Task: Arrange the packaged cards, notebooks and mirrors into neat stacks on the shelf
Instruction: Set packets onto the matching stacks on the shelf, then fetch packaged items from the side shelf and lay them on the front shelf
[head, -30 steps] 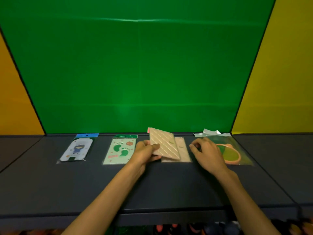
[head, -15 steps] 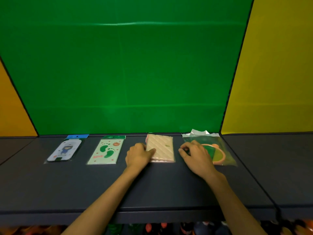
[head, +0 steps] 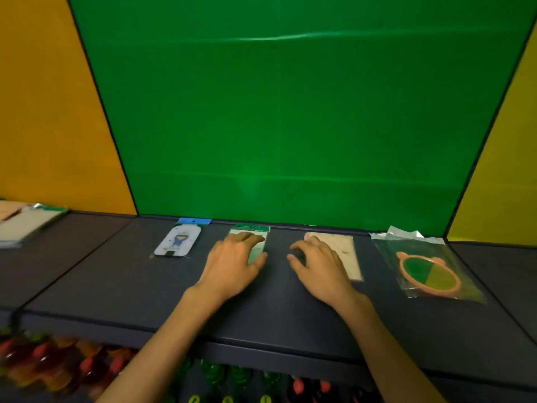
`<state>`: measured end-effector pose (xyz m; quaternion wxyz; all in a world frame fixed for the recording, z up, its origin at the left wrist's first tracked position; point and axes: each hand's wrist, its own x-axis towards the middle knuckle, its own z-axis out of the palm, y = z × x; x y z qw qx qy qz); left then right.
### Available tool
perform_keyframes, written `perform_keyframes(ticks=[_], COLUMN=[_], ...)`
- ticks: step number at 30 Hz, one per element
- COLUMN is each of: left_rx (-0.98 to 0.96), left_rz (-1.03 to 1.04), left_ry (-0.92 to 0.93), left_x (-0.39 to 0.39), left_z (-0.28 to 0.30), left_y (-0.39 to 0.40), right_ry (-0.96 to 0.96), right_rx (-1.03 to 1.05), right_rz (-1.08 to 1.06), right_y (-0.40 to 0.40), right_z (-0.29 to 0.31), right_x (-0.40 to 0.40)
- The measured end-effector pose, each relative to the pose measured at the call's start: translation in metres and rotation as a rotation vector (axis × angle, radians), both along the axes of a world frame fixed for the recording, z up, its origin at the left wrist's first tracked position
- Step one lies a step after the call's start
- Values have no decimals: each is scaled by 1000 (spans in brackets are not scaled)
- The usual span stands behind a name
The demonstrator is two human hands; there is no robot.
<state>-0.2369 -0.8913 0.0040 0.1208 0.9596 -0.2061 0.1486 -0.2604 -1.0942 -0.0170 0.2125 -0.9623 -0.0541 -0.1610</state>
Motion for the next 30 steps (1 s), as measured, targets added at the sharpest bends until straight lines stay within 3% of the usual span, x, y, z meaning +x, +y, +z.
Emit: perform_keyframes(ticks=[13,30], left_rx=[62,50], left_rz=[240,445], left_ry=[24,52], left_x=[-25,-32], left_z=[-7,-22], left_y=[255,573], right_ry=[6,25], right_rx=[-100,-132], right_rz=[257,343], right_y=[256,554], right_z=[4,-1], right_x=[21,55])
